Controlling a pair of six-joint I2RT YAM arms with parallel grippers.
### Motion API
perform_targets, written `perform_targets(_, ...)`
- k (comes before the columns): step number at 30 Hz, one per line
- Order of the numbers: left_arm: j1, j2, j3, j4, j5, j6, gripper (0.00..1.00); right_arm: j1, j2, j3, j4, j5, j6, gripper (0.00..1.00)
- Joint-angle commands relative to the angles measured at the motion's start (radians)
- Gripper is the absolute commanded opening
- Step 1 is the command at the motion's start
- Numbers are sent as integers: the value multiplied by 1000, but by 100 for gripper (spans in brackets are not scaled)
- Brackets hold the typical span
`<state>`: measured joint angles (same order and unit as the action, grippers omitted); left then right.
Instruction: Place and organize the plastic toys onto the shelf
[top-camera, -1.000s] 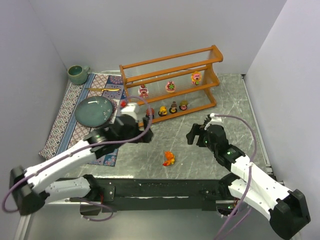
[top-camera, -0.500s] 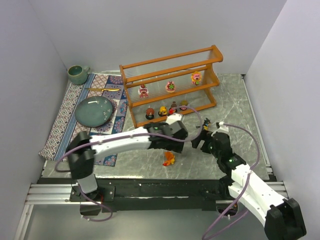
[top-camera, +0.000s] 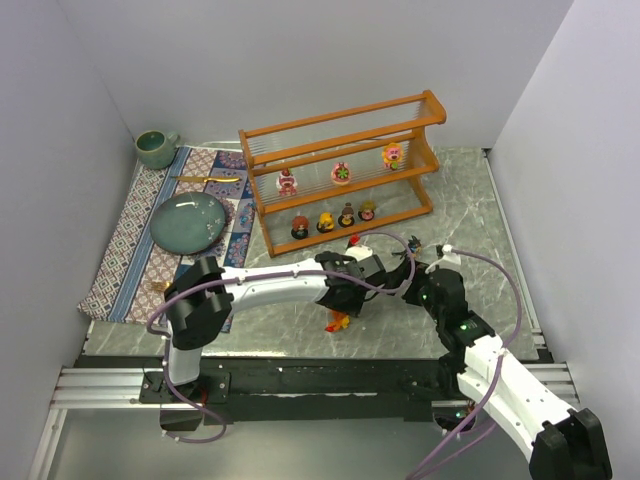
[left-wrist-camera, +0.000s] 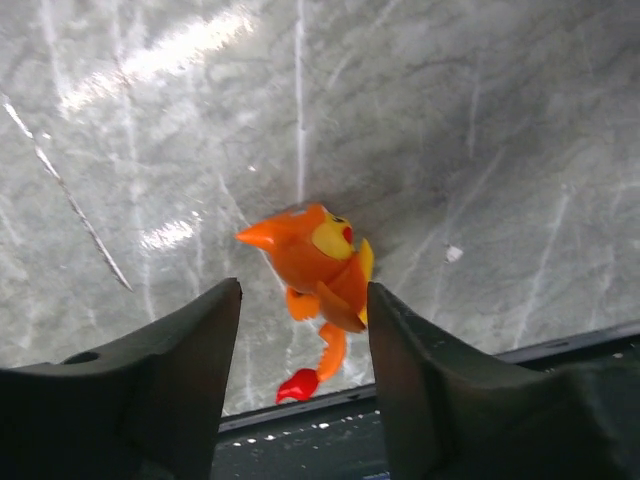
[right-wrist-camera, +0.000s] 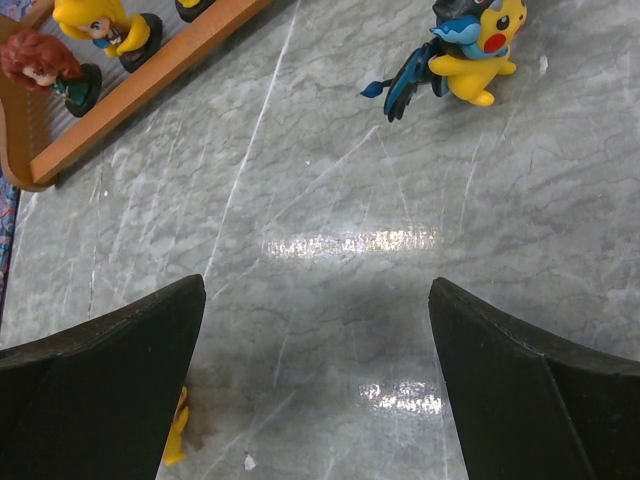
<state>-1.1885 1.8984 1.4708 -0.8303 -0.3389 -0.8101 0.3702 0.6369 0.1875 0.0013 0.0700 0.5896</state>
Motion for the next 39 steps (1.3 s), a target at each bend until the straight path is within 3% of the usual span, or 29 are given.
perform_targets(1, -14, -12, -1, 7, 32, -27, 52, -5, -16, -13, 51, 5, -7, 100)
perform_targets(9, -16, -48, -56, 48, 66, -46, 35, -5, -14, -14, 54, -4, -13, 100)
perform_targets(22, -17, -192, -185, 118, -26, -66, 1, -5, -9, -25, 100, -99, -47, 100)
perform_targets(33, -17, -447, -414, 361, -146, 6, 1, -5, 30, -39, 239, -302, -37, 100)
perform_targets(39, -17, -570, -599, 618, -150, 106, 1, -2, 52, -40, 342, -459, 4, 100)
